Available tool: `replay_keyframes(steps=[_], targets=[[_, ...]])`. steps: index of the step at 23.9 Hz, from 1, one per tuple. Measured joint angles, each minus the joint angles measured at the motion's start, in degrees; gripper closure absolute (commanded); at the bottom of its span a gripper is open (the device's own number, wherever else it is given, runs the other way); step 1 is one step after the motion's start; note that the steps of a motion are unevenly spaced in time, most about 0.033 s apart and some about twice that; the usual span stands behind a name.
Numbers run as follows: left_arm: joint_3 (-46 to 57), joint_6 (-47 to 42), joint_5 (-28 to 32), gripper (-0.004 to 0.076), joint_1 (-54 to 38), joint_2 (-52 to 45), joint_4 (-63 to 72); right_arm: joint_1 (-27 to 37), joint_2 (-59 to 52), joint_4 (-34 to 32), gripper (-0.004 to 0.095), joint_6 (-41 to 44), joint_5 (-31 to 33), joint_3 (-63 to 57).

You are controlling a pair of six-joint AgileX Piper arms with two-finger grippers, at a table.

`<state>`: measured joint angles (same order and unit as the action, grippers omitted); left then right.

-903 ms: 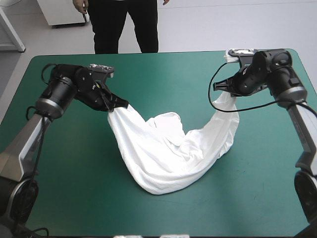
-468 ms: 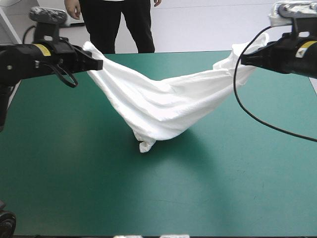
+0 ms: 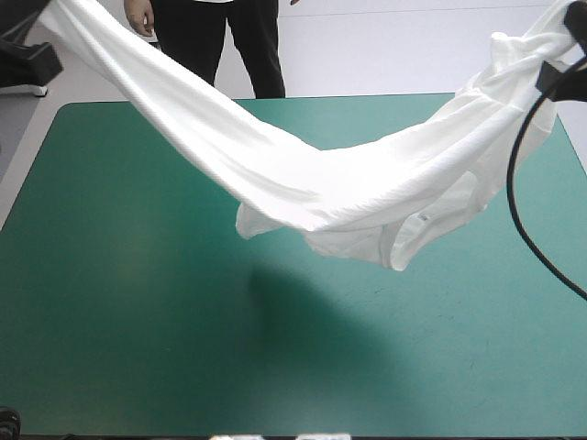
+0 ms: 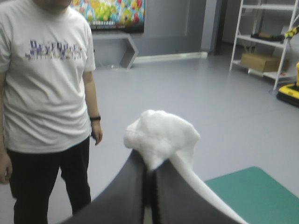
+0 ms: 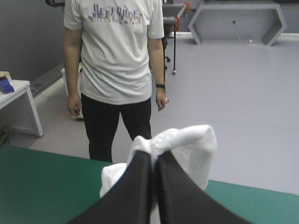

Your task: Fold the cloth

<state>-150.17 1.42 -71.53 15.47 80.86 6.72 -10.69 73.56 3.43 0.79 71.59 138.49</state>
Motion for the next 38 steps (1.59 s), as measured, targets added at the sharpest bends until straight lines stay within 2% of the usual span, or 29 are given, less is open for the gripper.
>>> replay_keyframes(steps=[9,13,15,19,21,23,27,30,38], targets=[[-4.6,0.4,-0.1,0.0734,0.0,-0.4,2.4,0.0,-0.4,0.2,0.0925,0.2,0.0,4.0],[-1.9,0.6,-0.1,0.0734,0.0,1.9,2.8,0.0,0.1,1.9,0.0925,2.2,0.0,-1.7],[5.1,0.6,-0.1,0.0734,0.0,2.5,2.8,0.0,-0.1,3.2,0.0925,3.5,0.0,-10.4],[31.1,0.7,-0.1,0.0734,0.0,3.6,1.2,0.0,-0.1,3.5,0.0925,3.7,-0.7,-33.5],[42.5,0.7,1.0,0.0734,0.0,5.0,0.9,0.0,0.9,3.5,0.0925,3.7,-5.0,-42.8],[49.8,0.8,5.0,0.0734,0.0,7.4,0.5,0.0,3.9,2.5,0.0925,3.7,-9.7,-48.7],[53.3,0.8,13.9,0.0734,0.0,14.8,-1.3,0.0,14.3,0.1,0.0925,4.0,-17.5,-50.8],[53.4,0.8,18.2,0.0734,0.0,18.9,-2.1,0.0,19.8,-0.9,0.0925,5.3,-21.1,-50.4],[53.4,-1.4,21.8,0.0734,0.0,29.7,-9.3,0.4,34.3,-3.4,0.0925,9.7,-25.5,-44.4]])
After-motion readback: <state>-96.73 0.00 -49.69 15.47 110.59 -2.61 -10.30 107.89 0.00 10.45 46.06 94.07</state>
